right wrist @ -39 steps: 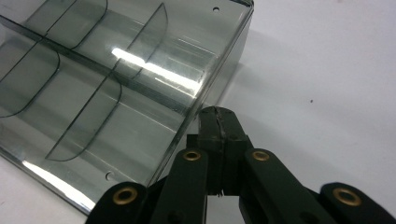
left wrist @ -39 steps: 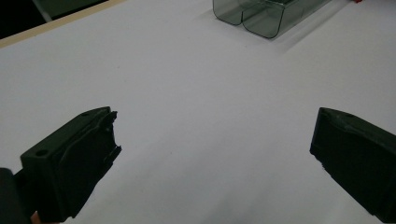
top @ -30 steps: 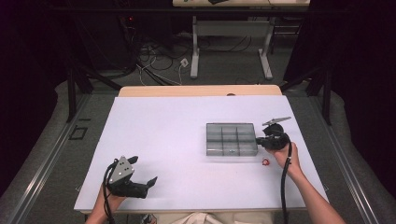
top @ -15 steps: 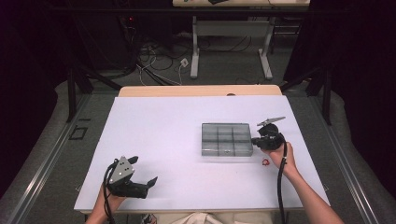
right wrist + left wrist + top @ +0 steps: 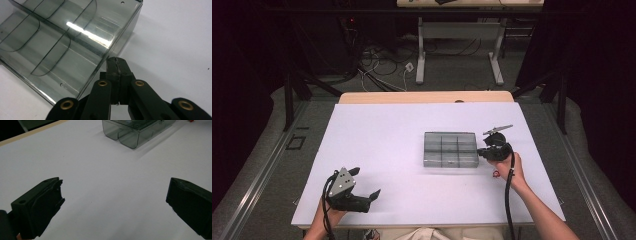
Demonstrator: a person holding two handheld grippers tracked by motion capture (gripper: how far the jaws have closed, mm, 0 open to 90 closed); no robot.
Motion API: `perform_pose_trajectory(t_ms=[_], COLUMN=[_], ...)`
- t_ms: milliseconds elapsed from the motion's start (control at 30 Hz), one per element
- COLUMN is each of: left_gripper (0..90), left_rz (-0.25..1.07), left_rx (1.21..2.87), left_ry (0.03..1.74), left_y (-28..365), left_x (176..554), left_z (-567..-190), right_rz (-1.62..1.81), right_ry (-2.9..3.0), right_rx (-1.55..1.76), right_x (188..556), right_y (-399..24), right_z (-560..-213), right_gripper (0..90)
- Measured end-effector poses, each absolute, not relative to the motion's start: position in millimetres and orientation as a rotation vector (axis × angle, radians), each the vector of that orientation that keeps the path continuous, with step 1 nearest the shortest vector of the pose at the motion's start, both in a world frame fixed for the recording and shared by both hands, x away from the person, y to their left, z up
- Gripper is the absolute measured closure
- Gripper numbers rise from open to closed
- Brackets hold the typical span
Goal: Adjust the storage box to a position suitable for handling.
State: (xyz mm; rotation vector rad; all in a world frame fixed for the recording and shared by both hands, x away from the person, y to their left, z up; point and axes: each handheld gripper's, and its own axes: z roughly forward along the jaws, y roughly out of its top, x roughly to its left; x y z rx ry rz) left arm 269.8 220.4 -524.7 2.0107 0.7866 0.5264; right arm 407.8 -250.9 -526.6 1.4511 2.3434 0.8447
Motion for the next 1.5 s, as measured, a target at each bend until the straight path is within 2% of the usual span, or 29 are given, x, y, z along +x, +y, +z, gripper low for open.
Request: perform_pose_trajectory(t_ms=[967,1500], left_gripper=[0.0,0.0], left_rz=[0.527,0.523], left_rx=[2.009,2.007], left_ry=[0.785,0.786], left_y=[220,220], left_x=[270,270], left_z=[-525,-525], right_rz=[0.901,0.926], right_ry=[2.391,2.411], right_rx=[1.369,1.371], right_x=[417,421], right_y=[-202,-189], right_z=[-526,-528], right_gripper=[90.0,90.0])
